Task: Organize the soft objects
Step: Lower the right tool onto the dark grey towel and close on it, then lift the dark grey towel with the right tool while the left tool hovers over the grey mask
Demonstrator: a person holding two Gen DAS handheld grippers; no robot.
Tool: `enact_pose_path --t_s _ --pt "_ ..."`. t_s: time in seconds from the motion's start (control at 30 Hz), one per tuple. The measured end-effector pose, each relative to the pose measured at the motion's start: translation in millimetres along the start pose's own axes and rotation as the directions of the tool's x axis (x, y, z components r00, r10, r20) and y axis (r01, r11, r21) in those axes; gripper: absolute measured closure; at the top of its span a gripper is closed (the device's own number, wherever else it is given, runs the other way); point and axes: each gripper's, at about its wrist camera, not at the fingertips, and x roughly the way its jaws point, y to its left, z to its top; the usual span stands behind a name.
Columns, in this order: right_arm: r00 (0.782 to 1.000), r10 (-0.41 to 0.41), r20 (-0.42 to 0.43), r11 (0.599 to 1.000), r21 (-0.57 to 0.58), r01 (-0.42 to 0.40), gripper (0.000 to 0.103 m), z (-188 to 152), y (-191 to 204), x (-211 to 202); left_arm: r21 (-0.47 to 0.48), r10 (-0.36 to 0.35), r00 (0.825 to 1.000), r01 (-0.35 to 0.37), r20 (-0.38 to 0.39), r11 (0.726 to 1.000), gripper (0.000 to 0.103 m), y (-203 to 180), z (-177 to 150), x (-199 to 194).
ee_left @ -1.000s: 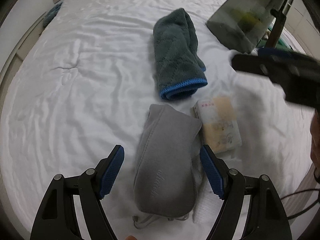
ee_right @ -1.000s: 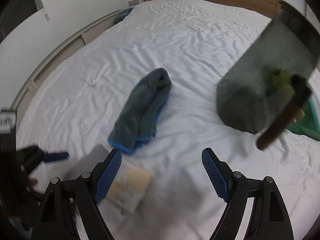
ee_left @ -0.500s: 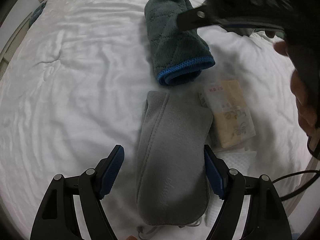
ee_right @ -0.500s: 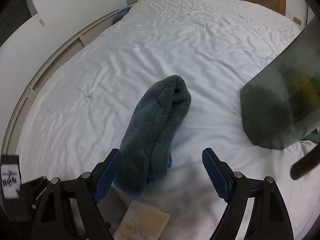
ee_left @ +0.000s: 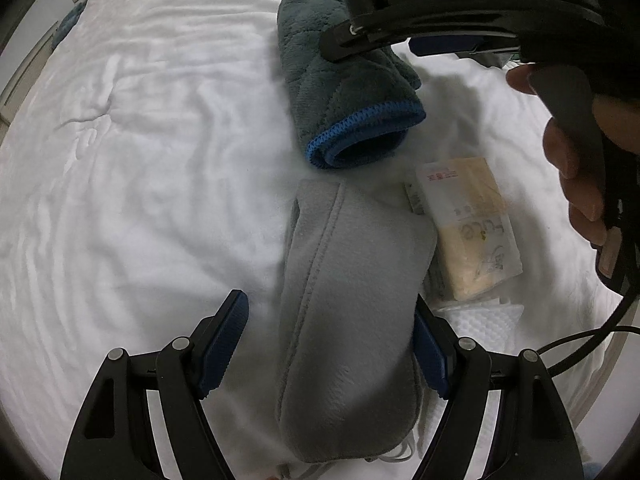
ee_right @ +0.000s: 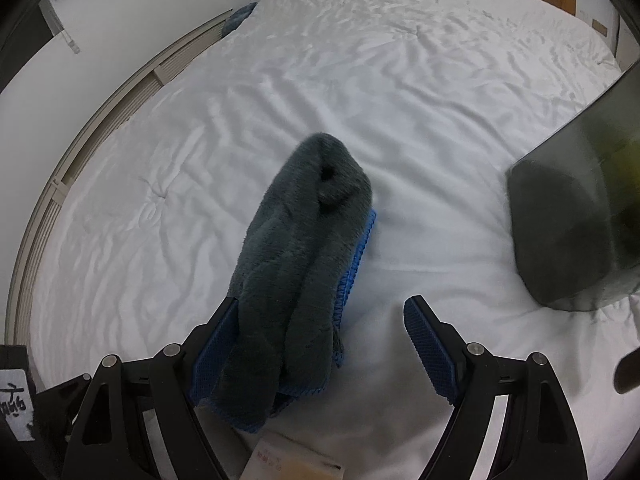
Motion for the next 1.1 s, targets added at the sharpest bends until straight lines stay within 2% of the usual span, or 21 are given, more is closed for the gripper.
enact_pose_path --t_s 0.27,0.5,0.8,0.87,0.93,1.1 --pt "0.999 0.053 -0.011 0.997 0.050 -0.052 0.020 6.5 -5.3 20.5 -0.005 -0.009 1.000 0.009 -0.001 1.000 0.030 5.5 0.1 6.1" --pt "0.995 0.100 0.014 0.993 0.062 -0.100 0.020 15.4 0.7 19.8 -0.015 -0.022 1.000 0.022 0.004 1.000 0.030 10.0 -1.1 3.9" --pt "0.997 0.069 -0.031 0.996 0.058 -0.067 0.020 25.7 12.9 48.2 -0.007 -0.015 1.000 0.015 0.013 1.000 0.030 6.3 -6.2 0.7" --pt "0.998 0.056 -0.042 0.997 0.049 -0.054 0.022 26.9 17.1 55.1 -0.006 -0.010 1.000 0.010 0.015 1.000 0.030 2.0 -6.8 -0.3" --pt "0.998 0.033 -0.052 0.998 0.047 -0.031 0.030 28.5 18.6 61.2 -0.009 -0.009 1.000 0.009 0.014 1.000 0.030 -1.0 -7.3 -0.3" --pt "0.998 0.019 -0.052 0.999 0.028 -0.018 0.038 28.2 20.2 66.1 -0.009 0.000 1.000 0.000 0.018 1.000 0.030 -4.2 -9.8 0.3"
